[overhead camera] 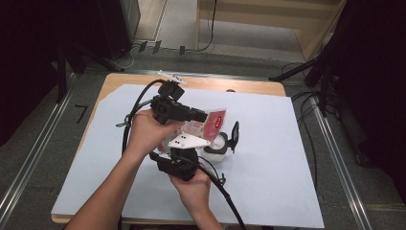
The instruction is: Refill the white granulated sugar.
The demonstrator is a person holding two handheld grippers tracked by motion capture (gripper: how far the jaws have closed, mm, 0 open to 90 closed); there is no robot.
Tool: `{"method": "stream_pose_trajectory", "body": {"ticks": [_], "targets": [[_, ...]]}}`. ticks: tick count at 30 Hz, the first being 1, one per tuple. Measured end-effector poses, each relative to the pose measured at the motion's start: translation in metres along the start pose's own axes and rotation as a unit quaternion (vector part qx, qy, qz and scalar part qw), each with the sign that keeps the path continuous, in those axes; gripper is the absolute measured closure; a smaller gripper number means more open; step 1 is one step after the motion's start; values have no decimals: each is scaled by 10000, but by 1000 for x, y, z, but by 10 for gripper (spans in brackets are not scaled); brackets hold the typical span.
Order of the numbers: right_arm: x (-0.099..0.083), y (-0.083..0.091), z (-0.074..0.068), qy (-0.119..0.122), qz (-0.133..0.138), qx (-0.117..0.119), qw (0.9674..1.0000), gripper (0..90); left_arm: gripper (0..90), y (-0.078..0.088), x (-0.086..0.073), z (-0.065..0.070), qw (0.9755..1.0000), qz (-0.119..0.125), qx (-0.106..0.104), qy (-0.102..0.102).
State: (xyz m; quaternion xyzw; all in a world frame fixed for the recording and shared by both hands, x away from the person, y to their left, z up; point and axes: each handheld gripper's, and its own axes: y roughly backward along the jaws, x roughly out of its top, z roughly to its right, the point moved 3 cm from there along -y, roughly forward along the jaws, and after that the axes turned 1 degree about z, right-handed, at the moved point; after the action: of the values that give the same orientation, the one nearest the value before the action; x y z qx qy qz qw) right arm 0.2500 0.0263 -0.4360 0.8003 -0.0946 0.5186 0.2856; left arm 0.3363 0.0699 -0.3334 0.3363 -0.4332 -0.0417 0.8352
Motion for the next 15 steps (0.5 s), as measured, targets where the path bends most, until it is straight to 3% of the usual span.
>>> {"method": "stream_pose_trajectory", "body": {"ticks": [15], "targets": [[-2, 0, 0, 39, 30, -12, 10000, 637, 779, 0, -1, 1, 10000, -23, -28, -31]]}}
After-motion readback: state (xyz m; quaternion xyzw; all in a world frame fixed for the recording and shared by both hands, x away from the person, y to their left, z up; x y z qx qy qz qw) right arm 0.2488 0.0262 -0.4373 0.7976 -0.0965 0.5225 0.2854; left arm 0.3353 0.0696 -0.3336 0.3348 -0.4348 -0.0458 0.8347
